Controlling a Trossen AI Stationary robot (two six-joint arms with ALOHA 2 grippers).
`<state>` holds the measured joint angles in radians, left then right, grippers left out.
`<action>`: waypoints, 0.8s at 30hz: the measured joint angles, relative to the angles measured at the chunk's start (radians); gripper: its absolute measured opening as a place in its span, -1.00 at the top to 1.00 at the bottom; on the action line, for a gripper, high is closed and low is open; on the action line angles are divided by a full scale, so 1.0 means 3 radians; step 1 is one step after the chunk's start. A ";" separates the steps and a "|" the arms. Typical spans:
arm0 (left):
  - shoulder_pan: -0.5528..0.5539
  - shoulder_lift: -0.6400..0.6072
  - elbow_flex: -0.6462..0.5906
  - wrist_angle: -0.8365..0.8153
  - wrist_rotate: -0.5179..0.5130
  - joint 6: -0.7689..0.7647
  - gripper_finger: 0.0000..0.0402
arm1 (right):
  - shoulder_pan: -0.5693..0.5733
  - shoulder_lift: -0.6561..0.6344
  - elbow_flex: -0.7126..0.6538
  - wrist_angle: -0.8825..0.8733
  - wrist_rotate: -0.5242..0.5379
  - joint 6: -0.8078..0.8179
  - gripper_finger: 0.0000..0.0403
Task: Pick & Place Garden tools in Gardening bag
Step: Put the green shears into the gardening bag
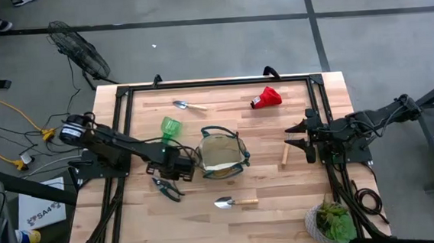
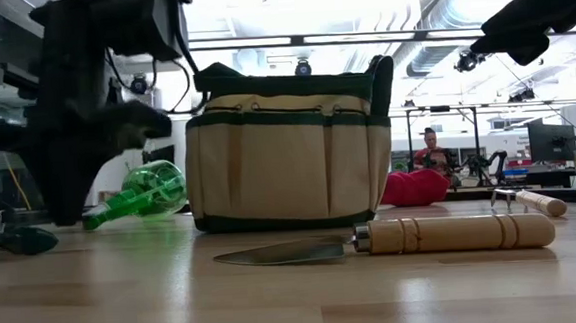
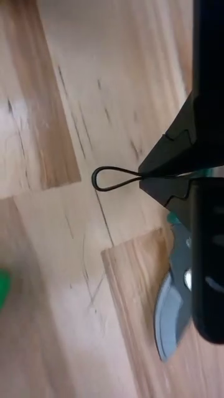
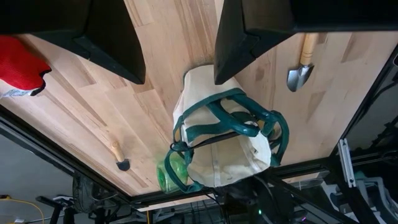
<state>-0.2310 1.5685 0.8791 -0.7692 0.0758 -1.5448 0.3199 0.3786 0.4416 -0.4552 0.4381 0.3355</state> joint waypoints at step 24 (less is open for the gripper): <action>-0.0202 -0.1638 0.0017 0.0031 -0.0714 0.1148 1.00 | 0.0000 -0.0001 0.0000 0.0001 0.0000 0.0000 0.09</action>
<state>-0.2915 1.0770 0.8841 -0.7600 -0.1384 -1.2005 0.3199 0.3784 0.4416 -0.4549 0.4381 0.3356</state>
